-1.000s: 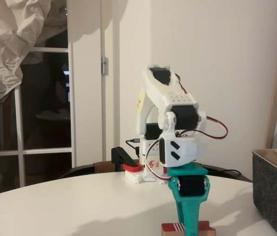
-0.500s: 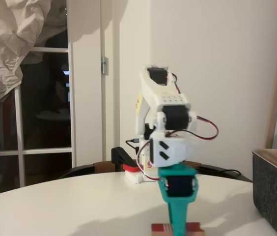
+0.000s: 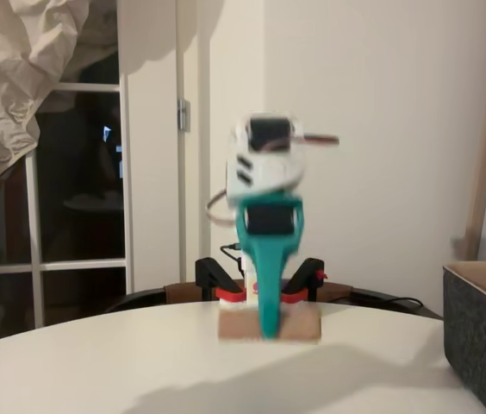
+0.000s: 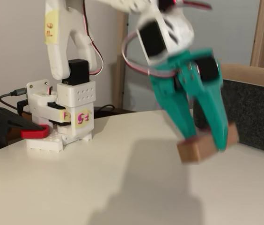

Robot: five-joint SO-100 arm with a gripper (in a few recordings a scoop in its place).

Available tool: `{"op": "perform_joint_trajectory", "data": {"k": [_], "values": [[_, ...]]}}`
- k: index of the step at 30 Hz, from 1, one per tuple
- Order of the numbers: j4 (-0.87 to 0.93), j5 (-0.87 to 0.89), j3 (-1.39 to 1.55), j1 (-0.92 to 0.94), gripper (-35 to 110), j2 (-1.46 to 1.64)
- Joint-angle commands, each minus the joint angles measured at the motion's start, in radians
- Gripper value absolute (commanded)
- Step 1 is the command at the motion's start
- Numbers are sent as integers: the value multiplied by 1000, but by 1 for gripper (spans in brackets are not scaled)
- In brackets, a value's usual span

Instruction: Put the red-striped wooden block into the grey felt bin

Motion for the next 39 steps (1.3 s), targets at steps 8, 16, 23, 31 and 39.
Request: {"op": "perform_joint_trajectory", "data": {"k": [8,16,23,31,39], "values": [[-37,15,-48,-21,4,385],[-63,28,-167,-258,4,448],[-160,9,-204,-600,4,417],[-232,-115,-204,-910,1,256],[-394,-360,-204,-991,2,-12]]}}
